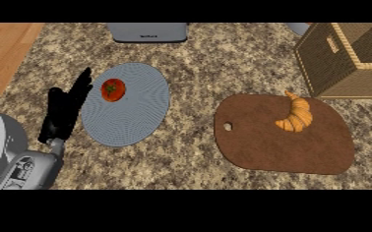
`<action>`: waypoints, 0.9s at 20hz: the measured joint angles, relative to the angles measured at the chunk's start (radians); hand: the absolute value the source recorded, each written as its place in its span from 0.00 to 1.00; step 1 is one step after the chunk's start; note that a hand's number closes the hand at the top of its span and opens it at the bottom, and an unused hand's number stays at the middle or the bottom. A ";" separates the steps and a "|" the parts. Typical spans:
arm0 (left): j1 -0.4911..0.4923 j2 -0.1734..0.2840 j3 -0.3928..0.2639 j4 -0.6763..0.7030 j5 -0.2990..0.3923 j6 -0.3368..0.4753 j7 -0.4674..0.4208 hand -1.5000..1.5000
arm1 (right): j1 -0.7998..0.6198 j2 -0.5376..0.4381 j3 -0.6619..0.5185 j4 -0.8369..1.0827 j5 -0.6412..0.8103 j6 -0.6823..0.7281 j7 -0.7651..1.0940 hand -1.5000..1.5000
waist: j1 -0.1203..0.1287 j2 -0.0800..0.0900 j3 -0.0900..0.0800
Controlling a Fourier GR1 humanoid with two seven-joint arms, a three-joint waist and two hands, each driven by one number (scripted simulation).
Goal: Pick the croissant from the cutting board and place it in the basket
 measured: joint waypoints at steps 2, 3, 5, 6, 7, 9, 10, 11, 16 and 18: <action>-0.019 -0.018 0.009 0.013 -0.016 -0.006 0.006 0.50 | -0.013 0.032 0.002 0.025 0.040 -0.018 -0.012 0.00 | 0.001 0.001 0.000; -0.016 -0.028 0.012 0.011 -0.027 -0.006 0.006 0.50 | -0.027 0.047 0.010 0.024 0.058 -0.023 0.004 0.00 | 0.001 0.001 0.000; -0.012 -0.033 0.027 0.007 -0.034 -0.026 0.012 0.50 | -0.066 0.064 0.016 0.072 0.095 -0.030 -0.006 0.00 | 0.004 0.001 0.000; -0.007 -0.033 0.032 -0.008 -0.040 -0.029 0.022 0.50 | -0.055 0.068 0.002 0.085 0.100 -0.026 -0.032 0.00 | 0.004 0.001 0.000; -0.010 -0.041 0.035 -0.006 -0.048 -0.032 0.026 0.50 | -0.076 0.080 0.013 0.107 0.119 -0.031 -0.032 0.00 | 0.004 0.001 0.000; -0.017 -0.053 0.048 0.017 -0.064 -0.036 0.012 0.50 | -0.097 0.103 0.025 0.156 0.153 -0.044 -0.061 0.00 | 0.004 0.001 0.000; -0.015 -0.054 0.058 0.017 -0.066 -0.045 0.013 0.50 | -0.115 0.112 0.033 0.162 0.162 -0.040 -0.049 0.00 | 0.004 0.001 0.001; -0.020 -0.051 0.072 0.028 -0.064 -0.059 0.006 0.50 | -0.116 0.130 0.047 0.168 0.180 -0.049 -0.056 0.00 | 0.004 0.001 0.000; -0.010 -0.070 0.103 0.028 -0.091 -0.096 0.004 0.50 | -0.168 0.185 0.074 0.250 0.249 -0.077 -0.088 0.00 | 0.005 0.001 0.001; -0.017 -0.080 0.111 0.009 -0.107 -0.097 0.027 0.50 | -0.199 0.202 0.080 0.303 0.277 -0.098 -0.109 0.00 | 0.006 0.001 0.000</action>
